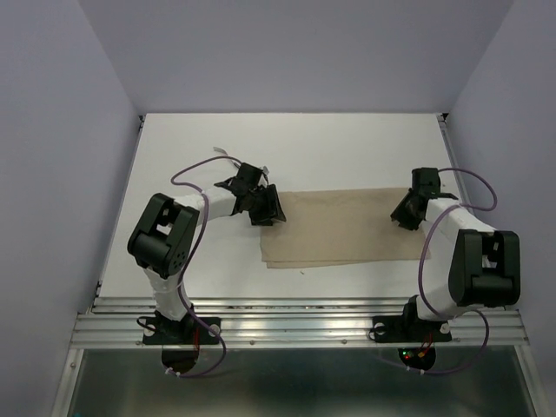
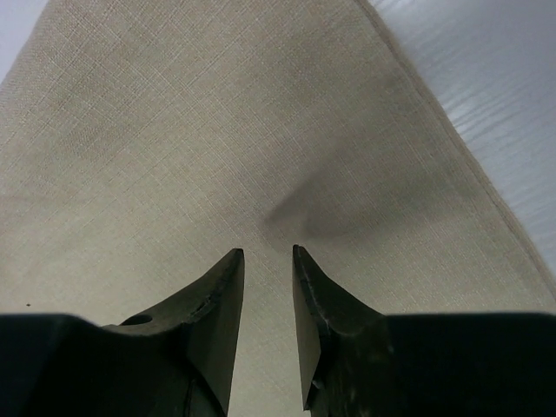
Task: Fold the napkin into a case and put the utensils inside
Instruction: Fold and flatten the napkin at the center of the board.
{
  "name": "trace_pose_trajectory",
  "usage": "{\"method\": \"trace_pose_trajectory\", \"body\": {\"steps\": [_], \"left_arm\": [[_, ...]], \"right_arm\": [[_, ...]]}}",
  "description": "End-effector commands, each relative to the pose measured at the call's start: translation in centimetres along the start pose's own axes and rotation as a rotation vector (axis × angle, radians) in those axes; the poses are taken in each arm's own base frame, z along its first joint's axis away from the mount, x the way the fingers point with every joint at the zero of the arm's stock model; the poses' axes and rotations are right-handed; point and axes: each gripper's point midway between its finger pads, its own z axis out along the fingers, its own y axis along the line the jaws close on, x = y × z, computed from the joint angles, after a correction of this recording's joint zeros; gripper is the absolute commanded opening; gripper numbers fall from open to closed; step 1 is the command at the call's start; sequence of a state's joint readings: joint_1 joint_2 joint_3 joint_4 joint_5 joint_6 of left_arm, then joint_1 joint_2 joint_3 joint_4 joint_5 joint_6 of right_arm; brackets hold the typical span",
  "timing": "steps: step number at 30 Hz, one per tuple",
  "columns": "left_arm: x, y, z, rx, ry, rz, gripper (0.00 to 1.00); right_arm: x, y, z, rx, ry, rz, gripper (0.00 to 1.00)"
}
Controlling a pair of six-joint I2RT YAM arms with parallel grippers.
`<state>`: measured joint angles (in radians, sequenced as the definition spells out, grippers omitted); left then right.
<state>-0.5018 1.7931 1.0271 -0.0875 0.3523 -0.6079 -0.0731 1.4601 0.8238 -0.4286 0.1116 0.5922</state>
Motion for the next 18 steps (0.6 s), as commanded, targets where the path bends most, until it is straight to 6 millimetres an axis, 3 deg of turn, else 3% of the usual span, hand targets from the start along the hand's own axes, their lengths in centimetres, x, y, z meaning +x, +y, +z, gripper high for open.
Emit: {"method": "trace_pose_trajectory", "body": {"steps": [1, 4, 10, 16, 18], "left_arm": [[-1.1, 2.1, 0.7, -0.08, -0.018, -0.029, 0.6], [-1.9, 4.0, 0.7, -0.112, -0.02, -0.071, 0.6], [-4.2, 8.8, -0.5, -0.204, -0.056, -0.147, 0.59], [-6.2, 10.8, -1.6, -0.225, -0.102, -0.181, 0.58], [-7.3, 10.3, -1.9, -0.218, -0.118, -0.161, 0.58]], "right_arm": [[-0.9, 1.1, 1.1, -0.051, -0.024, 0.006, 0.34], [0.7, 1.4, 2.0, -0.067, 0.022, 0.015, 0.34], [4.5, 4.1, 2.8, -0.106, 0.092, -0.029, 0.34], [5.2, 6.5, 3.3, -0.15, 0.108, -0.044, 0.34], [4.1, 7.5, 3.3, -0.162, 0.091, -0.042, 0.35]]}}
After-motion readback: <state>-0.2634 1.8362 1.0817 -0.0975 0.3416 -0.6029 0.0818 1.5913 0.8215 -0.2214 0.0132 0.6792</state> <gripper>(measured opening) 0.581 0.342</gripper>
